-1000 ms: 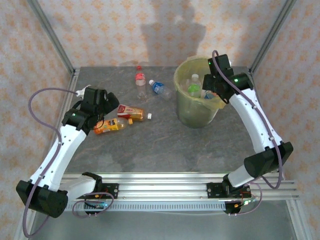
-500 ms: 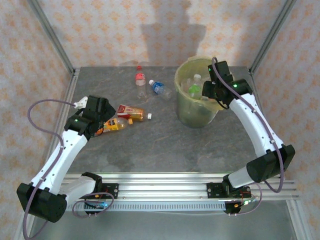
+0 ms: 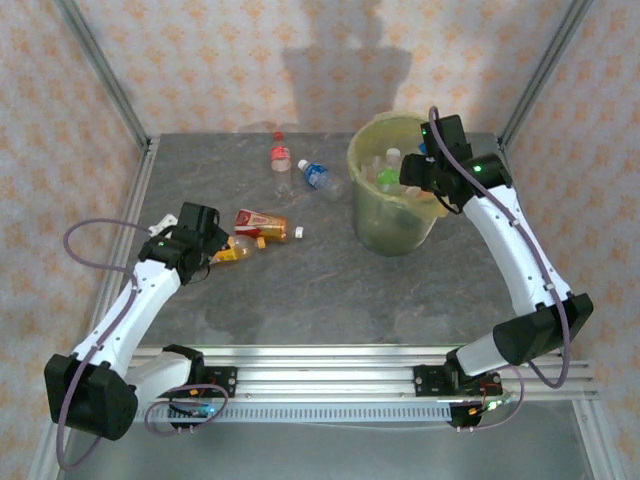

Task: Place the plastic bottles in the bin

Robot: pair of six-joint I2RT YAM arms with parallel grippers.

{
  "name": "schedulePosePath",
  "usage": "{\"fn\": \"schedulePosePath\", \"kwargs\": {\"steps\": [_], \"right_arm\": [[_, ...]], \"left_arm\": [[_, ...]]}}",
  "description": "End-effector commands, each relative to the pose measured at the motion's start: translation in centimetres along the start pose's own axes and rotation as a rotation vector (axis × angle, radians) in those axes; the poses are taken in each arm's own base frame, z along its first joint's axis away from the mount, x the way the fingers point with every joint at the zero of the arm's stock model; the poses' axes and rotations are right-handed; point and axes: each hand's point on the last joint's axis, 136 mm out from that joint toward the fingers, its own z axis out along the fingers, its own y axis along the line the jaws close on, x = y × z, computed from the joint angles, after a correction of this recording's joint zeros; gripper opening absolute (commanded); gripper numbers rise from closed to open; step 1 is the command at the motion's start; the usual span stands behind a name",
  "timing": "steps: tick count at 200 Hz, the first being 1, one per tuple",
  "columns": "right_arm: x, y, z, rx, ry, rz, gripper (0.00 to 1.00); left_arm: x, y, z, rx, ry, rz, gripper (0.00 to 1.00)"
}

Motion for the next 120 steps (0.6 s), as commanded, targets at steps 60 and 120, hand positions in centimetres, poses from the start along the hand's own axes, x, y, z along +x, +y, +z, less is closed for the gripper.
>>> {"fn": "schedulePosePath", "kwargs": {"steps": [60, 120], "right_arm": [[-1.1, 1.6, -2.3, -0.112, -0.031, -0.013, 0.99], [-1.3, 1.7, -2.8, -0.125, -0.048, 0.001, 0.99]], "left_arm": [[0.7, -0.8, 5.9, 0.031, 0.093, -0.313, 1.0], [0.5, -2.1, 9.8, 0.006, 0.14, -0.386, 1.0]]}}
